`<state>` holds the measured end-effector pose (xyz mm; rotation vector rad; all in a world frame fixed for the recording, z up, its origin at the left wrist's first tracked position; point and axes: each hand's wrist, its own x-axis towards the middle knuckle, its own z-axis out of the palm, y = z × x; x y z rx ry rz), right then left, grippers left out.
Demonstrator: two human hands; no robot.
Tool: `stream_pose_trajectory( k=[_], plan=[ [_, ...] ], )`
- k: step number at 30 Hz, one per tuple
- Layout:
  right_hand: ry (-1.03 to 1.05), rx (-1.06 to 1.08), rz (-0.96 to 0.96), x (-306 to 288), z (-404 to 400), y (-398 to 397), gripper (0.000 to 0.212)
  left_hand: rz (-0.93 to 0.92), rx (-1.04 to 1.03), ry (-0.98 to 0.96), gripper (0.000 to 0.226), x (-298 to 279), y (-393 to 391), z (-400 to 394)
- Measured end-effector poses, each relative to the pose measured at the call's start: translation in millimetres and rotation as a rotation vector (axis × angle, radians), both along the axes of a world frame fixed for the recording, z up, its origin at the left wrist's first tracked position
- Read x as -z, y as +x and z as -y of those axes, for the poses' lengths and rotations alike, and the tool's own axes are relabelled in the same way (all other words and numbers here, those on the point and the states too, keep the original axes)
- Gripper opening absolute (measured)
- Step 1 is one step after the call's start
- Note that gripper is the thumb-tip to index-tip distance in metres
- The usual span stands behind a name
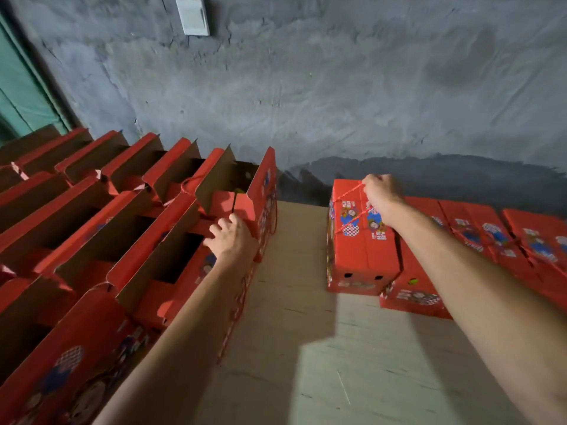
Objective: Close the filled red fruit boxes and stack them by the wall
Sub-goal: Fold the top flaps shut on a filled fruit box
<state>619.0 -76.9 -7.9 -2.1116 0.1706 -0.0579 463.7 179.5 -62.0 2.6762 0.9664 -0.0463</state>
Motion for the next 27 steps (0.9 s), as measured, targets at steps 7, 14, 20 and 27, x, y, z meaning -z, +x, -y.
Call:
stream_pose_trajectory(
  k=[7,14,20,27],
  plan=[
    [-0.149,0.0,-0.035,22,23,4,0.021,-0.051,-0.094,0.09,0.081,13,-1,-23],
    [-0.726,-0.107,0.172,12,8,-51,0.043,-0.018,0.086,0.009,0.027,-1,-7,-16],
    [-0.616,-0.331,0.097,10,-5,-125,0.032,-0.037,0.338,0.075,0.035,-12,-48,40],
    [-0.458,-0.354,-0.044,30,35,-235,0.041,-0.017,0.749,0.319,0.028,-15,-165,143]
  ],
)
